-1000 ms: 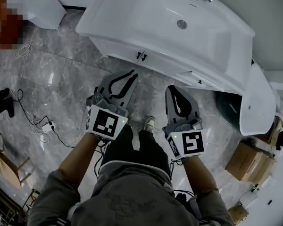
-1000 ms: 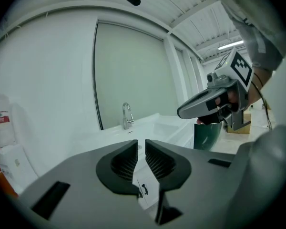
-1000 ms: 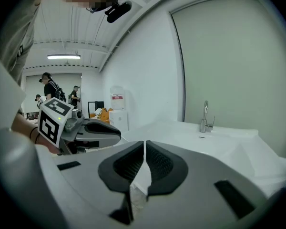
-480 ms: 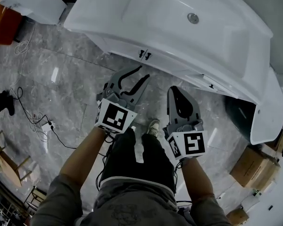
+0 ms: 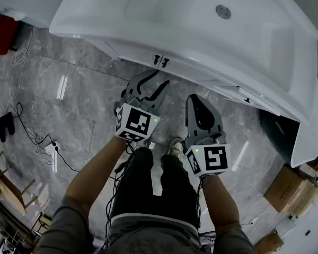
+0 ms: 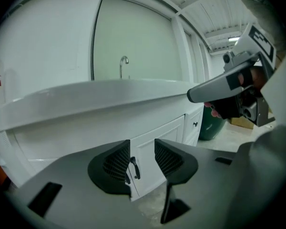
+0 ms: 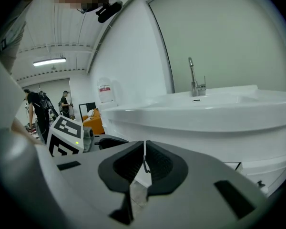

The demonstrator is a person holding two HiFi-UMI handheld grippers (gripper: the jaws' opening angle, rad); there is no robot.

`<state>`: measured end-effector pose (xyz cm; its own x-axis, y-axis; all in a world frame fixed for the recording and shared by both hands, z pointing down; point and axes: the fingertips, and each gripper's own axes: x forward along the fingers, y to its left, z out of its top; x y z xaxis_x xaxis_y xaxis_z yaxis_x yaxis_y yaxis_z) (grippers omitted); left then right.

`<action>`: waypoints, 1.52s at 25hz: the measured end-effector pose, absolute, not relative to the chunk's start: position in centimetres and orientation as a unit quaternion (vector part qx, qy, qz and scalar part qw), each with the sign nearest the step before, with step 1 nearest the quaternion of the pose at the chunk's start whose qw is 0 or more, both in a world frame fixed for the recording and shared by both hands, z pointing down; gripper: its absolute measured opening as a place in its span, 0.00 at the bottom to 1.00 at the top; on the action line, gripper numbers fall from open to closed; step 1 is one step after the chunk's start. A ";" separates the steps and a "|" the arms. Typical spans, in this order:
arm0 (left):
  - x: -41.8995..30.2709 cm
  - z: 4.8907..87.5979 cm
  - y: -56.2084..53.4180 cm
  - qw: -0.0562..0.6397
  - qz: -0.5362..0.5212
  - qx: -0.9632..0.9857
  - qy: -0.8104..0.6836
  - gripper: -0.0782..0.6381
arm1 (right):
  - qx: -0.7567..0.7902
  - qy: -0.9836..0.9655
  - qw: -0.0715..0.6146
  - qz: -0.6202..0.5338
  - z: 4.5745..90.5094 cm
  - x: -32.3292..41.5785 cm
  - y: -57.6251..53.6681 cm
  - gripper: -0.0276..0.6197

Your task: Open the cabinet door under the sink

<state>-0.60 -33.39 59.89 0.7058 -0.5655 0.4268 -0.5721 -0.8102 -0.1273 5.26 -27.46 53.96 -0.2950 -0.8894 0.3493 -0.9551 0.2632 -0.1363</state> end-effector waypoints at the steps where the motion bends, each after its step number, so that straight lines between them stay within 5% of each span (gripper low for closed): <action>1: -0.6 60.9 -33.8 0.006 0.235 0.922 -0.308 0.34 | 0.585 -0.788 0.103 0.161 54.7 5.3 -27.7 0.09; 16: 1.7 72.2 -37.8 0.103 0.253 0.901 -0.338 0.33 | 0.603 -0.768 0.087 0.198 62.2 7.2 -29.7 0.09; 25: 1.9 73.3 -39.7 0.117 0.239 0.897 -0.354 0.19 | 0.606 -0.763 0.083 0.209 64.1 7.9 -29.7 0.09; 38: 1.4 73.4 -37.5 0.092 0.257 0.899 -0.342 0.18 | 0.624 -0.738 0.093 0.239 65.4 9.1 -26.8 0.09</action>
<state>1.38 -37.51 73.38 0.6338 -0.5685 0.5245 -0.6631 -0.7485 -0.0099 9.07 -26.82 65.44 -0.2040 -0.8764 0.4362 -0.9656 0.1068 -0.2370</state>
